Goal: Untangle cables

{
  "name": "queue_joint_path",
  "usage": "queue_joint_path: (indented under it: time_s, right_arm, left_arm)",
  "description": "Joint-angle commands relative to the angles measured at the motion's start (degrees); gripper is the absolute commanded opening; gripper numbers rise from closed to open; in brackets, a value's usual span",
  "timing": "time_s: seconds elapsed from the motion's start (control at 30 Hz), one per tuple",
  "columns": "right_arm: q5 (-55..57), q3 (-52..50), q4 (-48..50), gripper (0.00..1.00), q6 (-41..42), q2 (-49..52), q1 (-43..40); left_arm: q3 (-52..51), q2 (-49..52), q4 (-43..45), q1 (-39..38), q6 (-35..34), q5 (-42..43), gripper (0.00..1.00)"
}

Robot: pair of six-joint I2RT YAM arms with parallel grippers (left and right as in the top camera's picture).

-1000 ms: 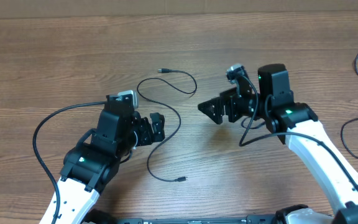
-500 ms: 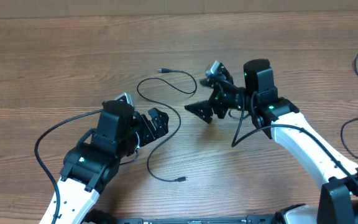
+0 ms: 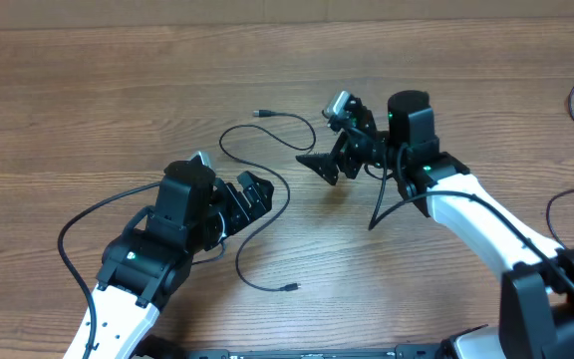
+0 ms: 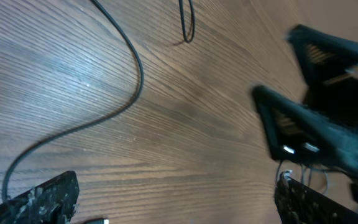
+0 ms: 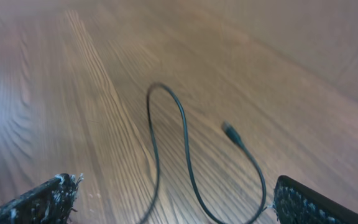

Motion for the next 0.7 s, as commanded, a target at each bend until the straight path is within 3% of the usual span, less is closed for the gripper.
queue_joint_path:
  time_s: [0.0,0.5,0.67]
  right_arm:
    - [1.68,0.02,1.01,1.0,-5.33,4.35,-0.04]
    - [0.66,0.09,19.23,0.94,-5.03,17.62,0.07]
    - [-1.03,0.2,21.18,0.96,-5.07,19.56,0.46]
  left_arm:
    - [-0.13,-0.15,0.31,-0.31,-2.75,1.95,1.0]
    - [-0.13,-0.07,0.76,-0.31,-2.67,0.11,1.0]
    - [-0.13,0.48,1.44,-0.31,-2.67,-0.22,0.99]
